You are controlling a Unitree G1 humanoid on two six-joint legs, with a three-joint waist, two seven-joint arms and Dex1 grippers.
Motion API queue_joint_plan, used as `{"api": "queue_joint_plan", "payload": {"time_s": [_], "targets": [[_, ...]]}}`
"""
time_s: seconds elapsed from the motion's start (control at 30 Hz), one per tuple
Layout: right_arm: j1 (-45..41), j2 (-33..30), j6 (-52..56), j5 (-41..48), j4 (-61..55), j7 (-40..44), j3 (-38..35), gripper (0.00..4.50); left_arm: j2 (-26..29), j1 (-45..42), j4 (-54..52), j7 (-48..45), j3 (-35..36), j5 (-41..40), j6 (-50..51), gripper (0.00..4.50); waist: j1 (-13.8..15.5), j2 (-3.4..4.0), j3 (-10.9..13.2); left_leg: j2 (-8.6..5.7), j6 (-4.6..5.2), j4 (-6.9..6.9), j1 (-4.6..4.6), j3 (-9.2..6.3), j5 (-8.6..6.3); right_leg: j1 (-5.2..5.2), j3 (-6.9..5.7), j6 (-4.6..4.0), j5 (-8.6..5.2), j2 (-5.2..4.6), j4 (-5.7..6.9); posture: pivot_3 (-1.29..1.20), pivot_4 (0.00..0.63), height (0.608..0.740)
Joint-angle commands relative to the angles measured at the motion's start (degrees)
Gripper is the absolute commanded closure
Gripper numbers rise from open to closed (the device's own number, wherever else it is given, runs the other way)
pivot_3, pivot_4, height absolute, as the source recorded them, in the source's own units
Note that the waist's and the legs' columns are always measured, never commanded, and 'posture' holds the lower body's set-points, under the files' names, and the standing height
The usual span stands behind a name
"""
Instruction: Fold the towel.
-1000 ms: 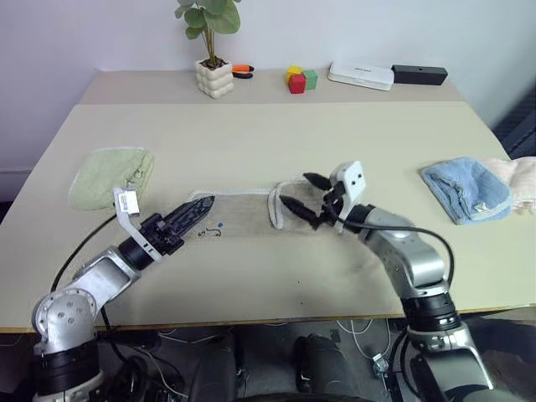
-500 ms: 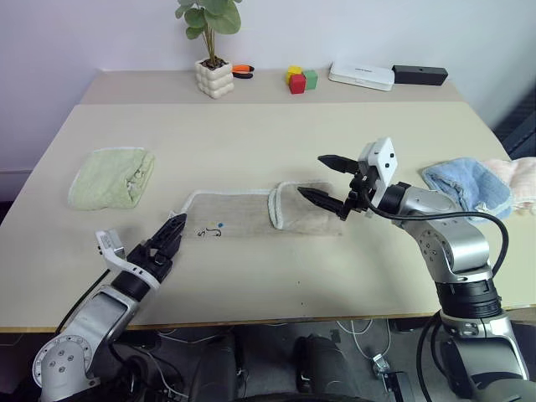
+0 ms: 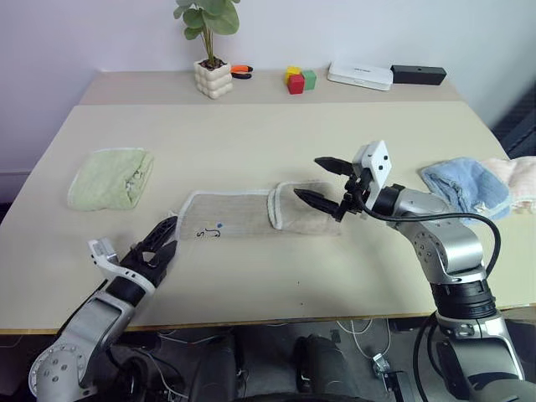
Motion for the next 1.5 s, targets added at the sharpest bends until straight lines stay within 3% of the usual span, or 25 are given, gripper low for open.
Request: {"api": "queue_joint_plan", "payload": {"time_s": [0.03, 0.27, 0.37, 0.53, 0.6, 0.8, 0.97, 1.07, 1.2, 1.37, 1.5], "targets": [[-0.2, 0.4, -0.9, -0.2, -1.5, -0.6, -0.1, 0.07, 0.1, 0.8, 0.5, 2.7, -2.9, 0.0, 0.2, 0.00, 0.0, 0.01, 0.0, 0.00, 0.00, 0.00, 0.01, 0.00, 0.00, 0.01, 0.00, -0.02, -0.01, -0.01, -0.01, 0.00, 0.150, 0.735], [-0.4, 0.8, -1.0, -0.4, -1.2, -1.4, 0.1, 0.07, 3.0, -5.6, 9.8, 4.0, -5.6, 5.4, 1.7, 0.00, 1.3, 0.34, -0.2, -0.04, 0.00, 0.03, 0.09, -0.02, 0.01, 0.12, -0.02, -0.02, -0.01, -0.01, -0.11, 0.00, 0.150, 0.735], [-0.8, 0.9, -0.9, -0.4, -1.2, -1.8, 0.1, 0.00, 2.8, -9.6, 14.8, 4.5, -7.0, 6.3, 2.6, 1.24, 1.5, 0.76, -0.4, -0.04, 0.00, 0.03, 0.14, -0.11, 0.00, 0.11, -0.14, -0.03, 0.00, 0.00, -0.38, 0.00, 0.150, 0.735], [-0.8, 0.5, -0.7, -0.8, -1.1, -2.6, -0.1, 0.00, 3.2, -15.6, 21.7, -2.0, -6.3, 10.7, 3.8, 3.81, 1.6, 1.11, -0.7, -0.07, 0.03, 0.02, 0.15, -0.20, -0.01, 0.36, -0.33, -0.05, 0.02, 0.00, -0.58, 0.00, 0.150, 0.735], [-0.3, 0.2, -0.8, -1.0, -1.3, -2.8, -0.2, 0.00, 3.2, -16.8, 22.0, -3.7, -5.9, 11.7, 4.6, 4.46, 1.5, 1.33, -0.8, -0.08, 0.03, 0.02, 0.25, -0.20, -0.01, 0.48, -0.36, -0.05, 0.02, 0.00, -0.60, 0.00, 0.150, 0.735], [0.6, -0.4, -0.7, -1.6, -1.3, -3.7, -0.8, 0.00, 3.1, -18.7, 21.0, -8.0, -4.9, 14.1, 5.9, 4.46, 1.5, 1.36, -0.8, -0.08, 0.03, 0.00, 0.26, -0.29, -0.01, 0.67, -0.36, -0.05, 0.02, 0.00, -0.61, 0.00, 0.150, 0.735], [1.9, -2.1, -1.3, -1.8, -1.0, -2.7, -1.8, 0.00, 7.0, -19.1, 9.7, -22.4, -10.0, 24.1, 5.6, 4.46, 1.5, 1.10, -0.6, -0.08, 0.03, 0.00, 0.08, -0.29, -0.01, 0.54, -0.38, -0.05, 0.02, 0.00, -0.66, 0.00, 0.150, 0.735], [3.4, -5.0, -1.0, -1.6, -0.1, -1.4, -3.5, 0.00, 7.7, -21.2, 6.1, -27.8, -12.7, 30.0, 3.3, 4.46, 1.4, 0.97, -0.6, -0.08, 0.10, -0.01, -0.07, -0.26, -0.06, 0.48, -0.36, -0.05, 0.03, -0.01, -0.80, 0.00, 0.150, 0.735], [7.4, -11.3, 2.1, 5.0, -1.3, 5.4, -10.4, 0.00, 7.0, -28.8, 4.6, -34.0, -17.1, 36.1, 0.9, 4.46, 1.6, 0.87, -0.5, -0.12, 0.13, -0.03, -0.11, -0.22, -0.07, 0.49, -0.40, -0.04, 0.03, 0.00, -0.82, 0.00, 0.150, 0.735], [12.4, -16.1, 0.6, 9.0, -3.1, 11.5, -16.0, 0.00, 3.7, -38.5, 11.0, -43.3, -26.7, 49.0, -4.8, 4.46, 1.4, 0.83, -0.4, -0.11, 0.13, -0.05, -0.02, -0.14, -0.08, 0.54, -0.40, -0.03, 0.02, 0.03, -0.84, 0.00, 0.150, 0.735], [14.3, -16.6, 0.4, 9.5, -3.8, 10.9, -18.2, 0.00, -3.4, -47.4, 22.0, -48.1, -33.1, 58.2, -9.7, 4.46, 1.5, 0.63, -0.3, -0.11, 0.14, -0.02, -0.03, -0.14, -0.07, 0.56, -0.41, -0.01, 0.03, 0.07, -0.84, 0.00, 0.150, 0.735]]}}
